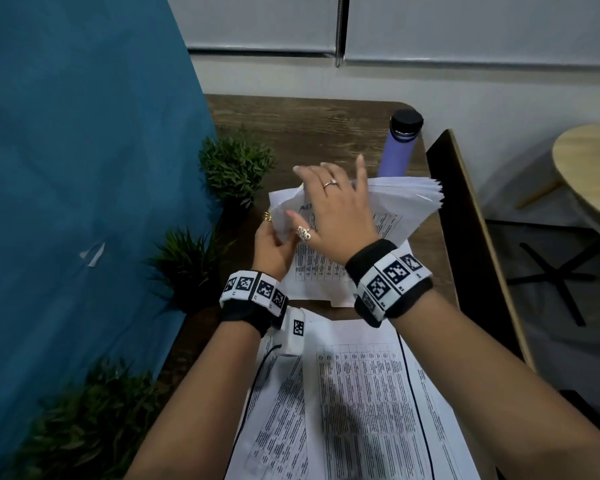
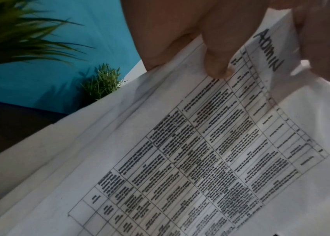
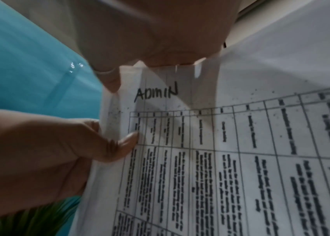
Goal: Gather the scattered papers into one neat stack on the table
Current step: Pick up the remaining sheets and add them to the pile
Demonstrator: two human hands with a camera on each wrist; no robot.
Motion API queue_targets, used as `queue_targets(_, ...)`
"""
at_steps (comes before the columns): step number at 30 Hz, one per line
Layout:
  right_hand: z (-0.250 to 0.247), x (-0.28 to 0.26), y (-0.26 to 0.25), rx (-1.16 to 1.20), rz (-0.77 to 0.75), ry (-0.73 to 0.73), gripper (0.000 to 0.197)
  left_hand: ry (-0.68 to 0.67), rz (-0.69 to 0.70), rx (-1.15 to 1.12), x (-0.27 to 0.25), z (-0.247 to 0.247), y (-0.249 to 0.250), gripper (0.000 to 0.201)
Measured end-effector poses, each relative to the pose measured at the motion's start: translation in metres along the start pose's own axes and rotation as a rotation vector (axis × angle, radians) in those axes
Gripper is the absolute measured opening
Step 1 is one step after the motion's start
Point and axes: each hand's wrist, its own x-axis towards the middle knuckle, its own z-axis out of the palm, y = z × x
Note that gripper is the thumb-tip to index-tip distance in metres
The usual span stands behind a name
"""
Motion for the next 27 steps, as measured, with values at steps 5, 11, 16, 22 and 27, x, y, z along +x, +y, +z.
queue_targets(5,-0.004,0.002,0.02,0.031,-0.139,-0.053,0.071,0.019,-0.03,-0.027,-0.002,0.005,0.0,0.034)
queue_targets(11,0.002,-0.037,0.068,0.046,0.285,0.311,0.119,0.113,-0.082,-0.02,0.011,0.001,0.011,0.021)
queue_targets(16,0.021,-0.06,0.078,1.121,0.789,0.309,0.132,0.072,-0.052,-0.036,0.009,-0.008,0.023,0.015)
queue_targets(22,0.015,-0.057,0.073,1.398,0.813,0.265,0.033,0.095,0.035,-0.026,0.005,-0.008,0.04,0.026)
queue_targets(27,0.015,-0.071,0.085,1.479,0.723,0.256,0.042,-0.058,0.117,-0.046,-0.018,-0.024,0.019,0.037)
